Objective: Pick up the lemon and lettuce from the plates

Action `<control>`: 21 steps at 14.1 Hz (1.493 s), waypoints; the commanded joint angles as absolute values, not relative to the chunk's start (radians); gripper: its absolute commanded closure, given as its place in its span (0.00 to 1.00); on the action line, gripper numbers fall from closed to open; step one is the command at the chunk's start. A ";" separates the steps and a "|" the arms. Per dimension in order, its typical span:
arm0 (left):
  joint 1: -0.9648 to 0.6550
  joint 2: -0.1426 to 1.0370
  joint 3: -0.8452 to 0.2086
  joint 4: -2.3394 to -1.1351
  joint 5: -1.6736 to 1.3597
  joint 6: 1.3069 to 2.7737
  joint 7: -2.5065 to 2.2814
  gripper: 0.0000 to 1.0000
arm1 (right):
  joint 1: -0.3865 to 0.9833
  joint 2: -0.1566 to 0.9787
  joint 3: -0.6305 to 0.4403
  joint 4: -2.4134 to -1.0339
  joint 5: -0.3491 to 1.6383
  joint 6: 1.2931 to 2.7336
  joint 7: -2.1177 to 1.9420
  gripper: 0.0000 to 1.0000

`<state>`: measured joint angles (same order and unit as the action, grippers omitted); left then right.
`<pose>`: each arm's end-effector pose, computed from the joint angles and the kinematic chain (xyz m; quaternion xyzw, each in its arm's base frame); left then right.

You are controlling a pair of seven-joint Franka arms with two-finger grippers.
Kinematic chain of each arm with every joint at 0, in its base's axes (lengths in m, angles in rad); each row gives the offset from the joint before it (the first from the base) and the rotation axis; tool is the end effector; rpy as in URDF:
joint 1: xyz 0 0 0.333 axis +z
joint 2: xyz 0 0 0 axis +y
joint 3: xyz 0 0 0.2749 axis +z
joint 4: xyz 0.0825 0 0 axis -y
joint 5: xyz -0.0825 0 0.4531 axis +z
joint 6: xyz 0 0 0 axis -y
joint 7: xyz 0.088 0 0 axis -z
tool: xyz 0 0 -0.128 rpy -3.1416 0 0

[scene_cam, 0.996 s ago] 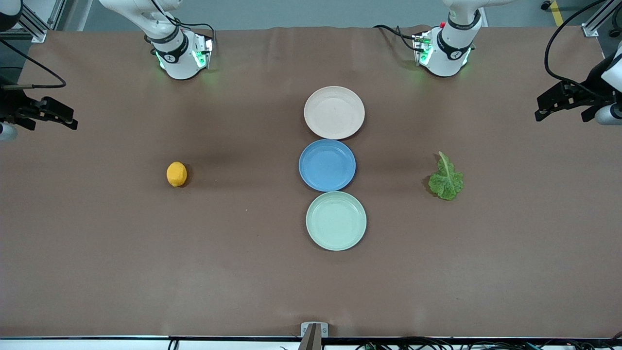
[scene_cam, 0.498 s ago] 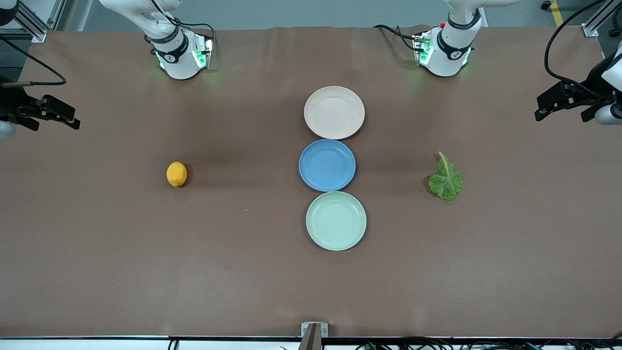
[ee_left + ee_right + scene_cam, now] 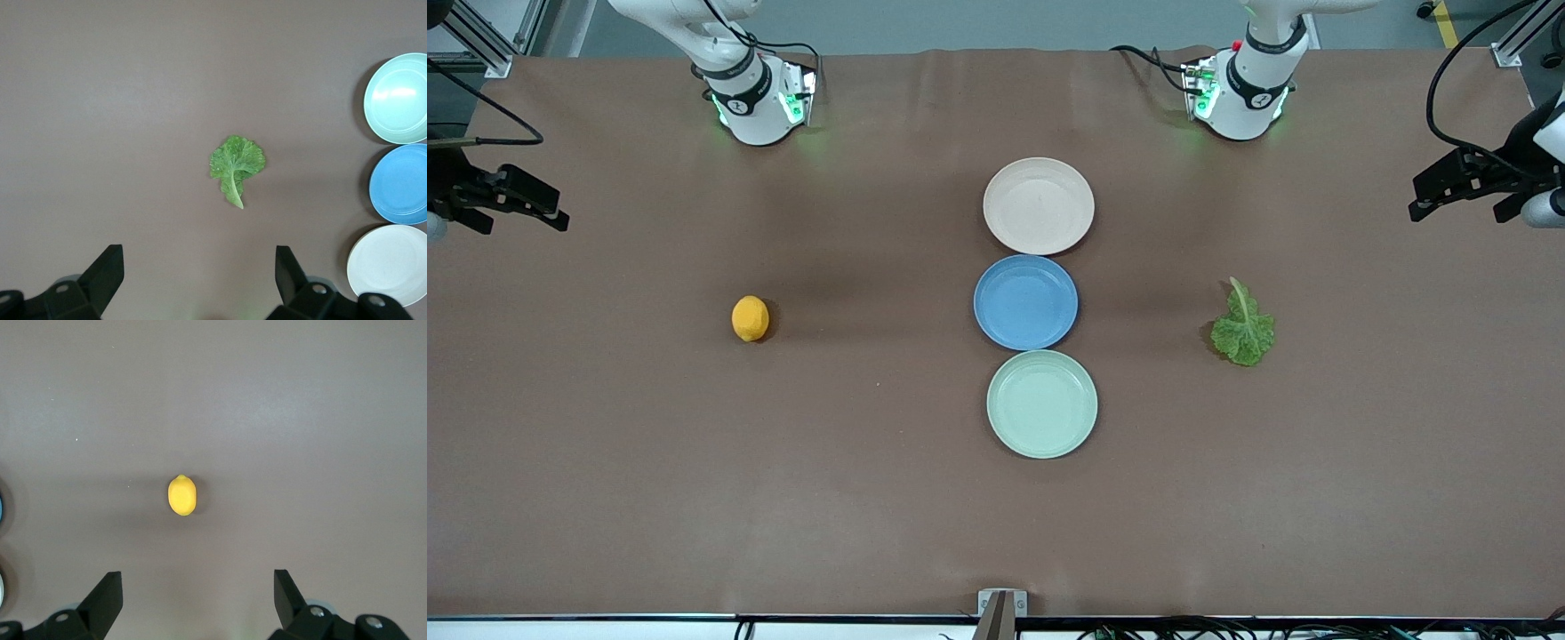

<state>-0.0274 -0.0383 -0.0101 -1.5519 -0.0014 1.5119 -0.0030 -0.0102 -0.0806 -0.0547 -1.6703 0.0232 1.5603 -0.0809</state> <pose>0.6069 -0.0231 0.5910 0.9999 -0.0173 -0.0009 0.0005 0.5978 -0.0367 0.5570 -0.9998 -0.0081 0.0137 0.0148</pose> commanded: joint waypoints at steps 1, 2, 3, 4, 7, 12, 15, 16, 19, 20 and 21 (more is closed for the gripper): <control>-0.031 -0.037 -0.005 -1.537 -0.008 1.506 0.000 0.00 | -0.018 -0.104 -0.046 -1.698 0.035 1.565 -0.094 0.00; -0.029 -0.037 -0.005 -1.537 -0.009 1.506 0.000 0.00 | -0.017 -0.103 -0.046 -1.698 0.035 1.568 -0.094 0.00; -0.031 -0.037 -0.005 -1.537 -0.008 1.506 0.000 0.00 | -0.015 -0.103 -0.046 -1.700 0.035 1.568 -0.095 0.00; -0.031 -0.037 -0.005 -1.537 -0.008 1.508 0.000 0.00 | -0.015 -0.103 -0.046 -1.700 0.035 1.569 -0.095 0.00; -0.031 -0.037 -0.005 -1.537 -0.008 1.509 0.000 0.00 | -0.017 -0.101 -0.046 -1.701 0.032 1.563 -0.095 0.00; -0.031 -0.037 -0.005 -1.537 -0.008 1.509 0.000 0.00 | -0.018 -0.101 -0.046 -1.701 0.029 1.559 -0.123 0.00; -0.031 -0.038 -0.005 -1.537 -0.008 1.509 0.000 0.00 | -0.020 -0.101 -0.048 -1.701 0.029 1.559 -0.127 0.00; -0.031 -0.038 -0.005 -1.537 -0.009 1.509 0.000 0.00 | -0.020 -0.101 -0.048 -1.701 0.028 1.560 -0.127 0.00; -0.031 -0.038 -0.005 -1.537 -0.009 1.509 0.000 0.00 | -0.021 -0.101 -0.048 -1.701 0.026 1.562 -0.127 0.00; -0.031 -0.038 -0.005 -1.537 -0.011 1.509 0.000 0.00 | -0.021 -0.101 -0.048 -1.700 0.026 1.562 -0.127 0.00; -0.031 -0.038 -0.005 -1.537 -0.011 1.509 0.000 0.00 | -0.021 -0.101 -0.049 -1.700 0.026 1.562 -0.127 0.00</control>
<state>-0.0273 -0.0383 -0.0099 -1.5513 -0.0014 1.5132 -0.0030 -0.0099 -0.0805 -0.0522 -1.6761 0.0230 1.5553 -0.1103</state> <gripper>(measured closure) 0.000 0.000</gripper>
